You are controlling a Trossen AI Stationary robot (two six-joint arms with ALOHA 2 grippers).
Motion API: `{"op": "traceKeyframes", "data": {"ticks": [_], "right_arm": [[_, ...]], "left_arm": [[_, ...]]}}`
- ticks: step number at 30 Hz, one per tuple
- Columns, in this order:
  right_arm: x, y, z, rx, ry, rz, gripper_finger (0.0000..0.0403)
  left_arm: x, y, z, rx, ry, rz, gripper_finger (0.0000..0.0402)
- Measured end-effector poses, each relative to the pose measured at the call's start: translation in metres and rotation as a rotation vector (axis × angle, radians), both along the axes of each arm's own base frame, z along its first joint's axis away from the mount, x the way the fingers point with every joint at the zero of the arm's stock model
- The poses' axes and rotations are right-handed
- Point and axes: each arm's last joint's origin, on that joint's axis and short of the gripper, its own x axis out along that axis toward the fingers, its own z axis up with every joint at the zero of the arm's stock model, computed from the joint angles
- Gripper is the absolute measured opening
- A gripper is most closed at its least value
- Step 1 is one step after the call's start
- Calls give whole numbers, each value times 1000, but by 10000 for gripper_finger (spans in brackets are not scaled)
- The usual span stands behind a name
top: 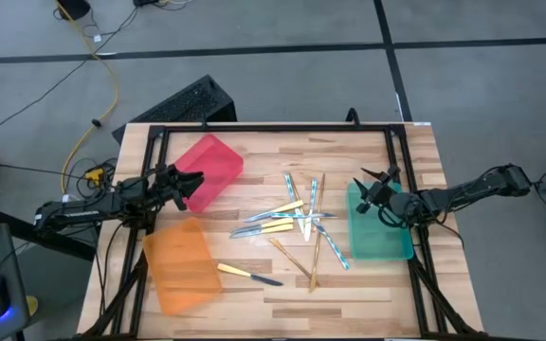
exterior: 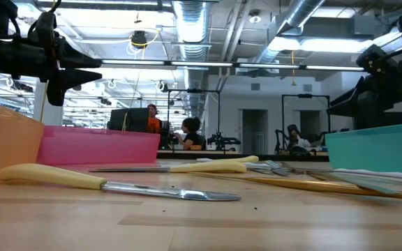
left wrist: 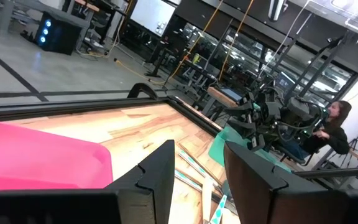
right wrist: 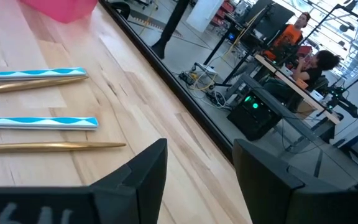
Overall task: Sort silverware by color (type)
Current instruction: Put the yellow knife into the green bin
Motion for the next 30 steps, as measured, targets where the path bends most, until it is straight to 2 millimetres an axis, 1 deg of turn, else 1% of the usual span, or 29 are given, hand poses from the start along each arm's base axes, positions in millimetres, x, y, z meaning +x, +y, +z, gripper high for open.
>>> {"op": "traceKeyframes", "data": {"ticks": [13, 16, 30], "right_arm": [[0, -2, -1, -4, 14, -21, 207], [-1, -3, -1, -15, 17, -52, 207], [-1, -3, -1, -14, 22, -51, 207]], "left_arm": [[0, 0, 0, -23, -11, -2, 122], [0, 0, 0, -22, -11, 3, 122], [0, 0, 0, -40, -20, 4, 122]]}}
